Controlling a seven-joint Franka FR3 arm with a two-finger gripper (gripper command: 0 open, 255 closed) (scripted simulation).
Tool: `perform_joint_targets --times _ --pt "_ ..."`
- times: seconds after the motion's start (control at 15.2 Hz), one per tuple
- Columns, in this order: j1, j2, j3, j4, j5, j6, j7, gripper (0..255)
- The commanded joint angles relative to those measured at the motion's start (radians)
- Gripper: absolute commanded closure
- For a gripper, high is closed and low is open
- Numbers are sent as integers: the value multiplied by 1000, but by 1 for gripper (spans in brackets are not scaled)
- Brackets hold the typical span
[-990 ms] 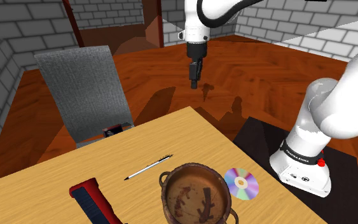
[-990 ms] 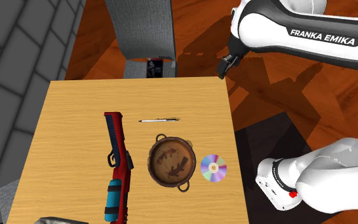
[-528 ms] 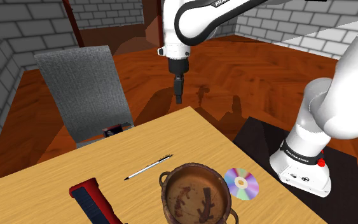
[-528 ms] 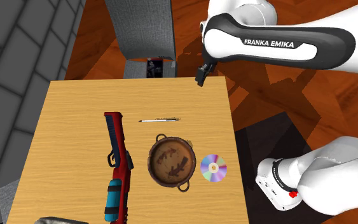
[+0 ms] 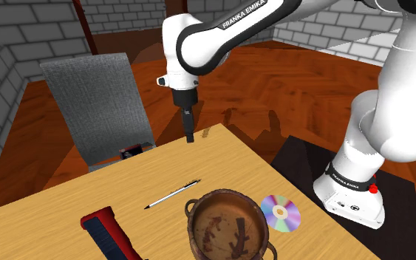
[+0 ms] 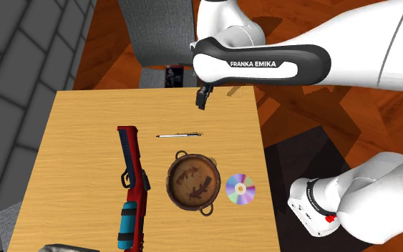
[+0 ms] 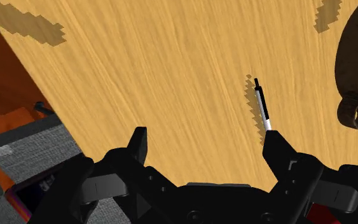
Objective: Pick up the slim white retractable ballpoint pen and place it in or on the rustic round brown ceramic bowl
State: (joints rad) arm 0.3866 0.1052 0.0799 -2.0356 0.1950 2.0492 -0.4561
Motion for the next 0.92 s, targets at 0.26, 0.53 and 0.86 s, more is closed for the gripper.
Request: perform_joint_targets --times 0.26,0.53,0.86 --pt "50 146 60 108 20 36 -83 0" --pt "86 233 100 180 22 48 -129 0" --pt "123 315 138 243 17 67 -169 0"
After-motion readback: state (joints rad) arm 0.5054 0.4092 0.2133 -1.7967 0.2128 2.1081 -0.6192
